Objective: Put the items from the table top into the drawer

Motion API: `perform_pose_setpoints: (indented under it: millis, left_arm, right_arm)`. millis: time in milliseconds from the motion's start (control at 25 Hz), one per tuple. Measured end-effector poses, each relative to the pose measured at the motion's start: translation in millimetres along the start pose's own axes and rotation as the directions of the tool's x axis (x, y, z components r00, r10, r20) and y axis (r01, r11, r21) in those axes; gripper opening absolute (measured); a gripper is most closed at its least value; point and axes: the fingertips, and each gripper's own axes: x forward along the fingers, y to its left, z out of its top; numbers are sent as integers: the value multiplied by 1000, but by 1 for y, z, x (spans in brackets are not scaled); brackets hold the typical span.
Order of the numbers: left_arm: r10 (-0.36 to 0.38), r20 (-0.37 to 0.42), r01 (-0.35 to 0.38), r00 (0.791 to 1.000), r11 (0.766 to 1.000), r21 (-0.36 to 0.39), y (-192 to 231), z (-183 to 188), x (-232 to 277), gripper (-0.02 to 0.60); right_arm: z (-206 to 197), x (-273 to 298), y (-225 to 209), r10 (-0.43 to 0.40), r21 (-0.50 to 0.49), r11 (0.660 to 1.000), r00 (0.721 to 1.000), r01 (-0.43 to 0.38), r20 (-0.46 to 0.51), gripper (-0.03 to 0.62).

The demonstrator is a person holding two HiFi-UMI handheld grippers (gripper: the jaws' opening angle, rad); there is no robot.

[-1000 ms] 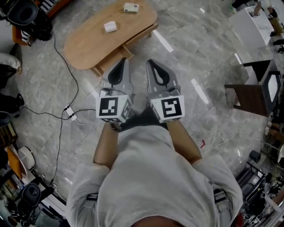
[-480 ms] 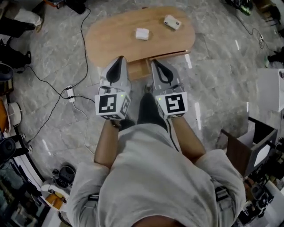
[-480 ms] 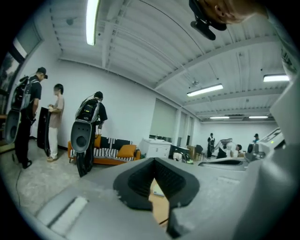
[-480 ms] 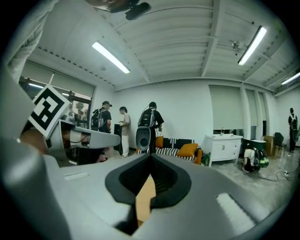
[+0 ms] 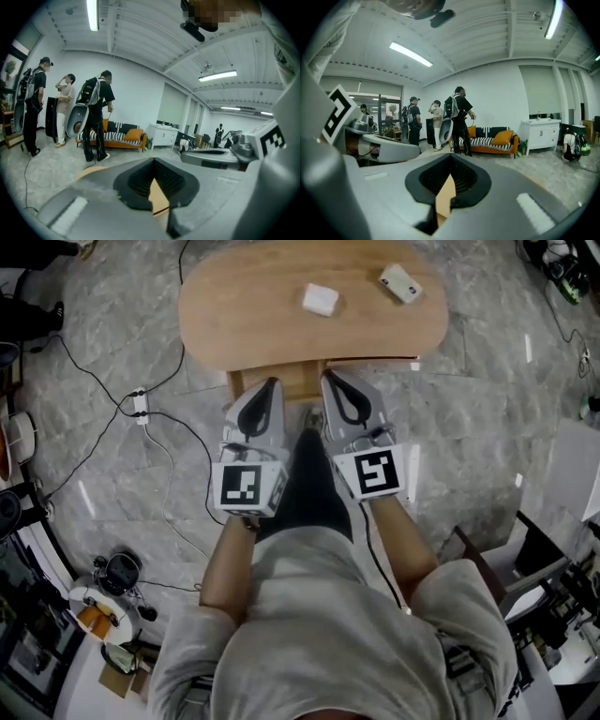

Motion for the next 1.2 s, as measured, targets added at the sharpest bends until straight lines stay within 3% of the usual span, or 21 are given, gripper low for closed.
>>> perform_pose_setpoints:
  millis: [280, 440, 560, 680, 1200]
  left_arm:
    - [-9, -103, -2, 995, 995, -103, 19, -71, 9, 20]
    - [-41, -97, 33, 994, 996, -84, 34, -106, 27, 20]
    - [-74, -134, 64, 988, 995, -81, 35, -137, 42, 20]
    - [-105, -159, 100, 982, 994, -44, 40, -157, 73, 20]
    - [-108, -221, 65, 969, 979, -193, 67, -237, 149, 20]
  right_arm:
    - [-51, 40, 11, 37, 21, 999, 997, -36, -67, 8]
    - [-81, 57, 8, 19, 18, 1000, 998, -18, -67, 8]
    - [-129, 61, 4, 10, 38, 999, 986, -4, -166, 8]
    - [-158, 73, -13, -10, 71, 997, 978, 26, -209, 8]
    - [-249, 143, -79, -79, 124, 985, 958, 116, -274, 8]
